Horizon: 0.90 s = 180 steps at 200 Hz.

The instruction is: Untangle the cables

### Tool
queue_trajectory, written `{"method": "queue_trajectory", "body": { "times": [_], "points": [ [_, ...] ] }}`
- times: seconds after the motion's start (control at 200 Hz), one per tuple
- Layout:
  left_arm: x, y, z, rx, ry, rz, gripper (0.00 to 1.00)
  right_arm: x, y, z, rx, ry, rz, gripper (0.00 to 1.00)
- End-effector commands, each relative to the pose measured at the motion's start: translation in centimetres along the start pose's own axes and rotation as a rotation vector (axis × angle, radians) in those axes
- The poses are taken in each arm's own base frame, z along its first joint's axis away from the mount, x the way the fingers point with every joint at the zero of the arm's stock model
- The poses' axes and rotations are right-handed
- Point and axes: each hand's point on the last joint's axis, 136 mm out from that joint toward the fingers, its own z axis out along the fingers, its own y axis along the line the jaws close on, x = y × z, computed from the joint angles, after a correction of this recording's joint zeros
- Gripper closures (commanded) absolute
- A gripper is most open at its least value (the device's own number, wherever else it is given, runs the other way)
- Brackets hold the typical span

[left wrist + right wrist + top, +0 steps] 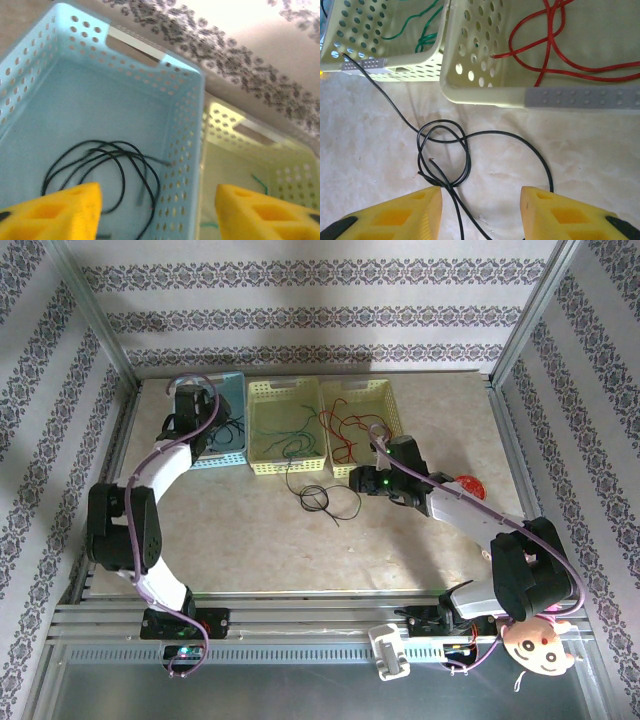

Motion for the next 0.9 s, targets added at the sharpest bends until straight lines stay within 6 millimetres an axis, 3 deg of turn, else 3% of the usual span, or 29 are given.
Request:
{"method": "queue_trajectory", "body": {
  "times": [0.0,0.125,0.235,0.47,0.605,0.785,0.894],
  "points": [
    [1.4,-3.8,-4.3,0.05,-0.046,0.218,0.26,0.7,-0.2,0.5,0.01,0.024,-0.019,0.55],
    [8.3,-6.1,-7.0,0.137,0.05,0.334,0.21,0.5,-0.8,0.9,0.034,0.028,-0.005,0.55],
    [14.2,-7.0,-8.1,0.213,0.181,0.316,0.21,-0.3,-1.1,1.0,0.041,0.02,0.01,0.55],
    [23.0,-8.3,-9.6,0.279,0.326,0.344,0.21,-1.0,-1.4,0.9,0.044,0.008,0.016,0.55],
    [24.9,-8.1,-8.5,0.236,0.351,0.373,0.21,-0.7,-1.4,1.0,0.04,0.018,0.016,0.55],
    [23.7,-7.1,-6.4,0.112,0.257,0.367,0.21,-0.6,-1.3,0.6,0.037,0.012,0.012,0.55],
    [23.6,-7.5,-5.1,0.096,0.227,0.374,0.22,-0.3,-1.4,0.4,0.04,0.012,0.007,0.55]
  ]
}}
